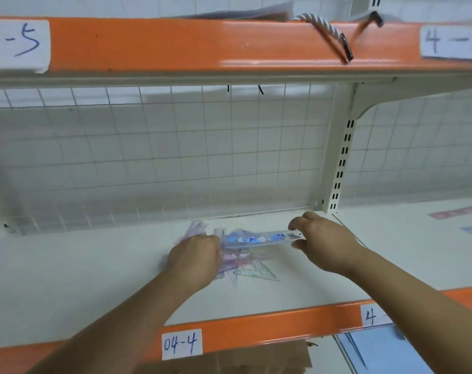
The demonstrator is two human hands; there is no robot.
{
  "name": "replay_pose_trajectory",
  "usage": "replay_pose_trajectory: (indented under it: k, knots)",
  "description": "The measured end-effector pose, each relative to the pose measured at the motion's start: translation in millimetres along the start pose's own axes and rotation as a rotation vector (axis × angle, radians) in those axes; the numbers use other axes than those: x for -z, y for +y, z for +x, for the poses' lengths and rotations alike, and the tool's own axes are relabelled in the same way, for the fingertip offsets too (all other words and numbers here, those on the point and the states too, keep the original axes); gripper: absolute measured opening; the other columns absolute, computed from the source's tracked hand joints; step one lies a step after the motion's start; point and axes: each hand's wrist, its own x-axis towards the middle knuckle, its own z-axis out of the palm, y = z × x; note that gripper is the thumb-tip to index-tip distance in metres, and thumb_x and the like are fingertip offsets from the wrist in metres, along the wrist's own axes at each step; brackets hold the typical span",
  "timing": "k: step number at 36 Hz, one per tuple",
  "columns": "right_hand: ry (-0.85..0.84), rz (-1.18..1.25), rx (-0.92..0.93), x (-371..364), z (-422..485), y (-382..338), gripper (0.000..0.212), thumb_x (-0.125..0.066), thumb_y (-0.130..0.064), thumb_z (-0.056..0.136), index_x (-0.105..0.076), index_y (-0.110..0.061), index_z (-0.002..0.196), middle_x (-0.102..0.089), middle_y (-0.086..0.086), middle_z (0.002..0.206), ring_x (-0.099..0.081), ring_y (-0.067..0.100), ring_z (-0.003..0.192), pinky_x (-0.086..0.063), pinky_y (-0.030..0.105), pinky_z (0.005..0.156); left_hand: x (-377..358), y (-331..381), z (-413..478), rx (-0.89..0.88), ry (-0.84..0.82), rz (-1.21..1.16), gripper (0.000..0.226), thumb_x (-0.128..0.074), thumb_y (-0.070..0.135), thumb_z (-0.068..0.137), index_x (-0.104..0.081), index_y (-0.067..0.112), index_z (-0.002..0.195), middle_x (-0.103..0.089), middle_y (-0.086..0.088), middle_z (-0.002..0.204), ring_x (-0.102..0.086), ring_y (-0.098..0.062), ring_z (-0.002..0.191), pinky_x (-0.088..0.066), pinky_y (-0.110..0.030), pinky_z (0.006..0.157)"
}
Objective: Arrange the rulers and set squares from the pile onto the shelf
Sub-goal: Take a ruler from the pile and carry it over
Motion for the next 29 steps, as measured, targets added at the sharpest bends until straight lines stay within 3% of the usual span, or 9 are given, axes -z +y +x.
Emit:
replay_pose_trajectory:
  k: [4,9,29]
  knots:
    - [0.000,-0.026,-0.035,6.3,-16.3,16.6,0.036,-0.052,-0.033,0.095,-0.047,-0.025,0.130,-0.050,-0.003,0.122,-0.055,0.019,0.105,-0.042,0.027,0.071,-2.6,18.4,2.6,-0.036,-0.034,0.014,0.024,-0.042,0.024,0.097,-0.064,0.017,0.104,-0.067,-0.003,0.110,-0.062,-0.020,0.105,-0.046,-0.028,0.079]
    - [0.018,-0.034,-0.082,15.6,-38.8,47.8,0.036,-0.053,-0.034,0.095,-0.048,-0.025,0.130,-0.050,-0.004,0.121,-0.056,0.018,0.103,-0.042,0.027,0.070,-3.6,55.4,8.1,-0.078,-0.030,-0.019,0.023,-0.041,0.025,0.097,-0.062,0.018,0.104,-0.064,-0.002,0.110,-0.061,-0.023,0.103,-0.044,-0.028,0.074]
    - [-0.024,-0.073,-0.209,56.8,-170.0,269.7,0.035,-0.051,-0.032,0.096,-0.047,-0.026,0.130,-0.048,-0.004,0.127,-0.055,0.018,0.108,-0.041,0.027,0.073,-17.7,309.5,0.0,-0.173,-0.034,-0.112,0.024,-0.040,0.026,0.097,-0.061,0.014,0.100,-0.063,-0.001,0.103,-0.058,-0.022,0.095,-0.047,-0.029,0.074]
